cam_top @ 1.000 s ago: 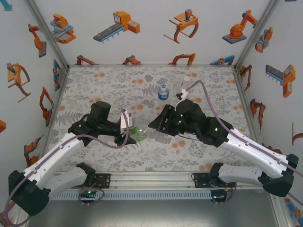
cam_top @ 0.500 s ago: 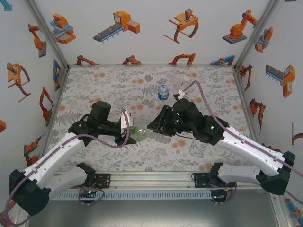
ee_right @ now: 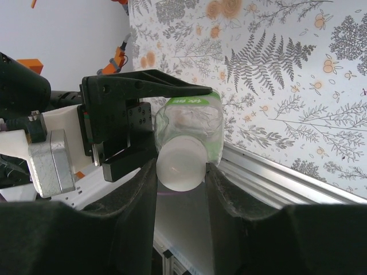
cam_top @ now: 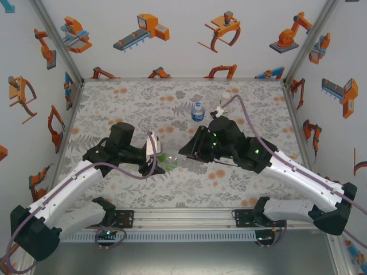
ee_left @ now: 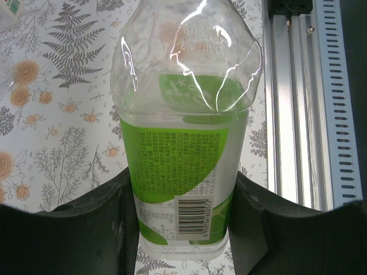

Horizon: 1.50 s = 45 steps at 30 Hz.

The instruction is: Screw on the bottle caps

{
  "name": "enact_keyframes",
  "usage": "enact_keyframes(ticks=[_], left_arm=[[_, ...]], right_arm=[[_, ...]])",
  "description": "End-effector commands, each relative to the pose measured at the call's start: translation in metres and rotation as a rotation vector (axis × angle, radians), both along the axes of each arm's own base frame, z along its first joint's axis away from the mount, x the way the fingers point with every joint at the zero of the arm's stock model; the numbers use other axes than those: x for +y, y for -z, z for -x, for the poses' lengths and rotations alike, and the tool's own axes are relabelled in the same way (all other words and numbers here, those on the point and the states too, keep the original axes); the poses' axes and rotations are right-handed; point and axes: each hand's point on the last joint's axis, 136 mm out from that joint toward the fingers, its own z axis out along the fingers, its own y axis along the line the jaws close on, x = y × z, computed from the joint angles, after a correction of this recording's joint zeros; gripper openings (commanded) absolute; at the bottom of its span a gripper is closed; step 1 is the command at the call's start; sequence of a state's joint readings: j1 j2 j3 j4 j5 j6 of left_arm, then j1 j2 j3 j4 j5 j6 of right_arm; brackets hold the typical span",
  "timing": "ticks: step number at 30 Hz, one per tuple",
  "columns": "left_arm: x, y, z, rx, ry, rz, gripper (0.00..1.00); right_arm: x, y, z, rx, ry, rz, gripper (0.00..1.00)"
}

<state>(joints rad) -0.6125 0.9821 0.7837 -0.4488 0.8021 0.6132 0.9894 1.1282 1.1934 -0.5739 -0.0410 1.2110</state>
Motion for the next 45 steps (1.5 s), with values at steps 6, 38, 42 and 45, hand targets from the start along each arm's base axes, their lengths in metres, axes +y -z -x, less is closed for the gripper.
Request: enact_keyframes(ticks=[6, 38, 42, 45], left_arm=[[-0.003, -0.015, 0.000, -0.024, 0.020, 0.035, 0.00], [-0.003, -0.020, 0.007, -0.033, 0.046, 0.056, 0.00], [-0.003, -0.020, 0.007, -0.031, 0.046, 0.057, 0.00], [-0.003, -0.020, 0.006, -0.022, 0.041, 0.054, 0.00]], right_arm=[[0.001, -0.013, 0.000, -0.072, -0.066, 0.042, 0.15], [0.027, -0.025, 0.073, -1.266, -1.169, 0.230, 0.00], [0.028, -0.018, 0.074, -1.250, -1.192, 0.231, 0.00], [0.030, -0.011, 0.070, -1.199, -1.175, 0.237, 0.00]])
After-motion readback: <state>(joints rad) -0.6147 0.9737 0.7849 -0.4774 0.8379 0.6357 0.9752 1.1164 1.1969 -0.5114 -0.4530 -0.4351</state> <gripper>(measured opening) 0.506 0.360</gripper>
